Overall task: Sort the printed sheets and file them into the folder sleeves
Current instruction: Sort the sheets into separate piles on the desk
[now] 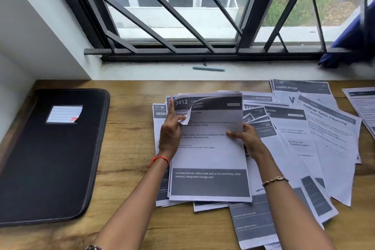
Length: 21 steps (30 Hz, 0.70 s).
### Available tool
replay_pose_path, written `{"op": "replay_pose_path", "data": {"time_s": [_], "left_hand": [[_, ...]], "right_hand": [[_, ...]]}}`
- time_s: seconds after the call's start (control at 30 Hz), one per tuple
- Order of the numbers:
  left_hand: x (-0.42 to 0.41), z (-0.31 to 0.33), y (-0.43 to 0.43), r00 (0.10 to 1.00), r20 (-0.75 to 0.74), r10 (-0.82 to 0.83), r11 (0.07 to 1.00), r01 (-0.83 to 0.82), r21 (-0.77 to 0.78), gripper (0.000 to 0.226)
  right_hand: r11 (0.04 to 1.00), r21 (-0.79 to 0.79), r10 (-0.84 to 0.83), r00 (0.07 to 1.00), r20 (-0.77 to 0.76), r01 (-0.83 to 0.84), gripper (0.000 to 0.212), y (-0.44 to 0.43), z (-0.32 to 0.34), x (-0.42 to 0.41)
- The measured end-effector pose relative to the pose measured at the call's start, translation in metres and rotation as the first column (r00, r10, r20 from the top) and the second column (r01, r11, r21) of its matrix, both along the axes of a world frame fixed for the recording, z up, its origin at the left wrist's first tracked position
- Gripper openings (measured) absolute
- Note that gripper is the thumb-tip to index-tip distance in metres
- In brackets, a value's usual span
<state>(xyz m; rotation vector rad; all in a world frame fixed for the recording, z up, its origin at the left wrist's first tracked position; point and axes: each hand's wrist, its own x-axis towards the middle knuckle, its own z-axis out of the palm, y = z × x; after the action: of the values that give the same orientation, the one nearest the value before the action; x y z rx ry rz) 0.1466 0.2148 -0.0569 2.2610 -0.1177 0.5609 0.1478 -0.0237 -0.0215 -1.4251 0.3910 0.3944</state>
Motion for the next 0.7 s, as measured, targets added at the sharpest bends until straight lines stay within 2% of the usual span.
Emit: {"op": "replay_pose_path", "data": {"time_s": [0.37,0.5,0.6,0.7], "left_hand": [[-0.005,0.000,-0.002,0.998,0.022,-0.051,0.998,0.050,0.031,0.020],[-0.005,0.002,-0.002,1.000,0.015,-0.009,1.000,0.009,0.000,0.023],[-0.003,0.010,-0.004,0.995,-0.041,0.087,0.986,-0.092,-0.140,0.032],[0.000,0.022,-0.005,0.971,-0.177,0.158,0.917,-0.211,-0.338,0.041]], "right_hand": [[1.000,-0.006,0.004,1.000,-0.007,-0.004,0.033,0.000,-0.001,0.001],[1.000,-0.008,0.006,1.000,-0.004,-0.006,0.031,-0.001,-0.001,0.001],[1.000,-0.016,0.004,1.000,-0.001,-0.004,0.031,-0.001,-0.001,0.001],[1.000,-0.024,0.004,1.000,-0.004,-0.004,0.033,-0.001,0.000,0.002]]}}
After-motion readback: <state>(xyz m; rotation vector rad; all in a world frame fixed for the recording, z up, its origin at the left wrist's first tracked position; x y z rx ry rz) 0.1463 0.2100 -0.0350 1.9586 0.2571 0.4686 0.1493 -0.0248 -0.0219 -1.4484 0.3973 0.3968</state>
